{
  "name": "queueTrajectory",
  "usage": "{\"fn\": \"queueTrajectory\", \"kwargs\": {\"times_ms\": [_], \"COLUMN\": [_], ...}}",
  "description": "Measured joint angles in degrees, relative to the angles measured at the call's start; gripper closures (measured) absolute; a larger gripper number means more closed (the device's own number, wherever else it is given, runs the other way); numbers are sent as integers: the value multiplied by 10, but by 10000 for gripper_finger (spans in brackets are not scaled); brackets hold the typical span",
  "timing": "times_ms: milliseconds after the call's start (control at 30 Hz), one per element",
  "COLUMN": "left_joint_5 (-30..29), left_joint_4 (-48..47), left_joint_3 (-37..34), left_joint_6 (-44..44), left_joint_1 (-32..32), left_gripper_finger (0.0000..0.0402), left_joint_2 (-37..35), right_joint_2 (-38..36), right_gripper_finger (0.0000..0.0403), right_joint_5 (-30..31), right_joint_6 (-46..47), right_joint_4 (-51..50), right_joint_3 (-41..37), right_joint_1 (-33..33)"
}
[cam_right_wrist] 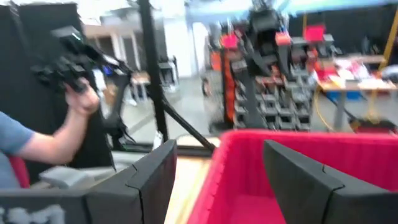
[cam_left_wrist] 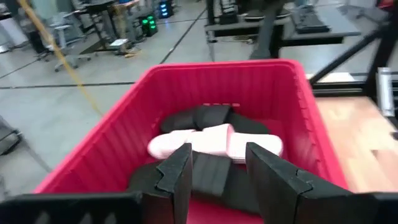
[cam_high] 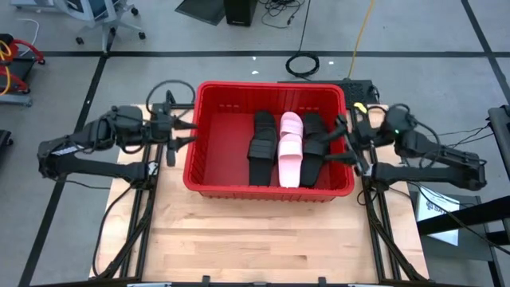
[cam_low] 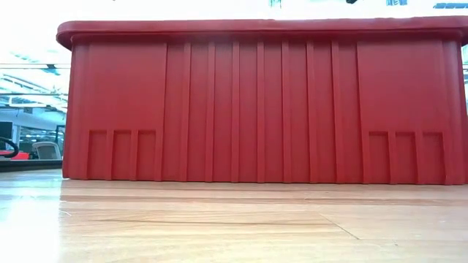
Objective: Pick and place slides into bin
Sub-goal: Return to Home Position
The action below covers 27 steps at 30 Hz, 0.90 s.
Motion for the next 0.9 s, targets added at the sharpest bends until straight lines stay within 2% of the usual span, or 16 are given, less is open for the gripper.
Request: {"fn": "queueTrajectory", "kwargs": {"times_ms": [167,333,467,667,800,900], "left_joint_5": [-15,-92,-138,-228,-232,-228], "left_joint_4": [48,97,105,145,132,88], "left_joint_3": [-52,-106,-138,-172,-172,-173], "left_joint_6": [-5,-23,-13,17,17,4], "left_joint_1": [-60,-131,-185,-239,-254,-264], "left_gripper_finger": [254,254,254,254,254,254], "left_joint_2": [-31,-51,-58,-63,-91,-122], "right_joint_2": [-49,-70,-74,-84,-115,-147], "right_gripper_finger": [170,175,175,170,174,176], "right_joint_5": [0,2,2,2,2,1], "right_joint_6": [18,24,12,-55,-39,-28], "right_joint_4": [56,126,125,104,177,204], "right_joint_3": [-71,-111,-111,-133,-184,-214], "right_joint_1": [42,83,106,130,131,131]}}
